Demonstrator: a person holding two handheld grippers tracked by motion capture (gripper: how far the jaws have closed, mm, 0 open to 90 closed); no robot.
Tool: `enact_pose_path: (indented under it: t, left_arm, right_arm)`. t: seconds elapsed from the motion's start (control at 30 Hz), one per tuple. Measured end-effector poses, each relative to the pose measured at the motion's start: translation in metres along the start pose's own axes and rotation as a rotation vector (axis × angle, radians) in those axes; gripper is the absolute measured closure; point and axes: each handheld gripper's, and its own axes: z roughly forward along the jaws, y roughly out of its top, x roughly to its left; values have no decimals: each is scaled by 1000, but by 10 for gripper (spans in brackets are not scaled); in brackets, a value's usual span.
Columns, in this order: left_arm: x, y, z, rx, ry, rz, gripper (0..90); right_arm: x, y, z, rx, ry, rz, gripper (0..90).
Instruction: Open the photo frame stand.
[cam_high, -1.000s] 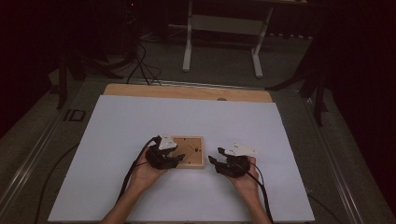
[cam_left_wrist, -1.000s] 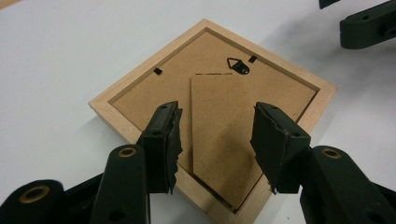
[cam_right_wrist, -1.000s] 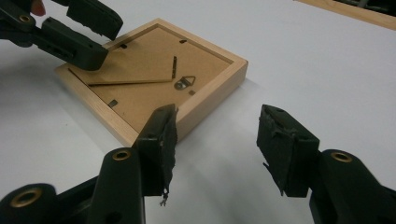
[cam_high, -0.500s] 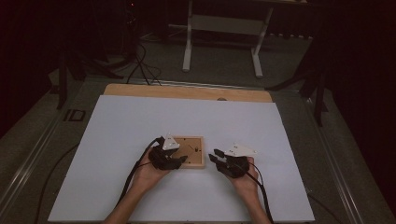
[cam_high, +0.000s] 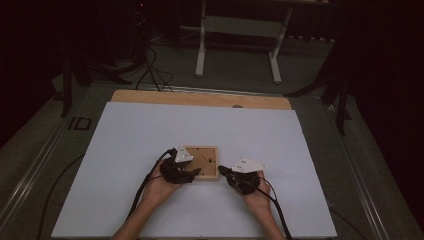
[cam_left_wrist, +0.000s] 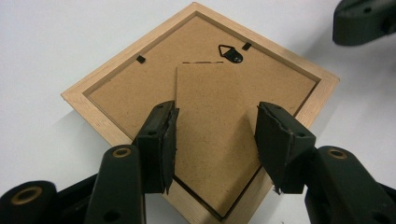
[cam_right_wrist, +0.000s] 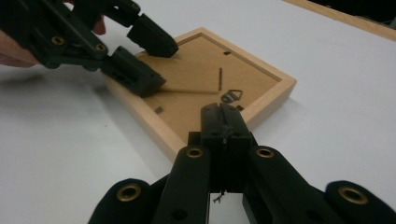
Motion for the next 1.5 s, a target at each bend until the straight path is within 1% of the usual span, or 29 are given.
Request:
enact_pose_path:
  t: [0.07,0.17,0.27,0.37,0.43,0.53,0.67,0.77,0.87,1.13,1.17,1.2,1.3,1.4,1.43,1.5]
  left_arm:
    - [0,-1,0,-4,3,0,497]
    - [-1,-1,0,-9,7,-1,509]
    - [-1,-1,0,-6,9,1,510]
    - [-1,0,0,0,9,1,511]
    - [-1,2,0,9,15,4,511]
    - [-1,5,-1,20,10,-3,512]
    - [0,11,-5,18,8,-12,514]
    - [-1,16,-7,12,17,-12,516]
    - [0,20,-7,21,15,-12,517]
    - [0,16,-6,20,11,-11,512]
    - [0,16,-6,17,11,-11,506]
    - [0,14,-6,14,11,-10,477]
    - [-2,10,-3,26,21,-8,454]
    - [-1,4,0,28,25,-25,457]
    - [-1,3,-1,21,28,-30,475]
    - [0,2,-1,17,14,-38,500]
  right_arm:
    - [2,0,2,4,5,-6,898]
    - [4,-1,6,24,9,-20,899]
    - [7,-2,8,33,16,-23,899]
    - [9,-4,13,52,14,-40,900]
    - [9,-3,13,52,17,-38,900]
    - [9,-3,13,55,16,-35,900]
    - [10,-3,13,58,14,-40,900]
    - [10,-2,14,61,10,-46,900]
    - [10,-2,13,61,11,-44,900]
    - [10,-2,14,61,14,-41,900]
    - [10,-2,14,60,14,-40,900]
    - [10,-2,14,61,15,-39,900]
    - [9,-2,14,60,16,-36,900]
    - [10,-2,13,60,15,-37,900]
    - [10,-2,13,60,16,-36,900]
    - [10,-2,14,60,16,-36,900]
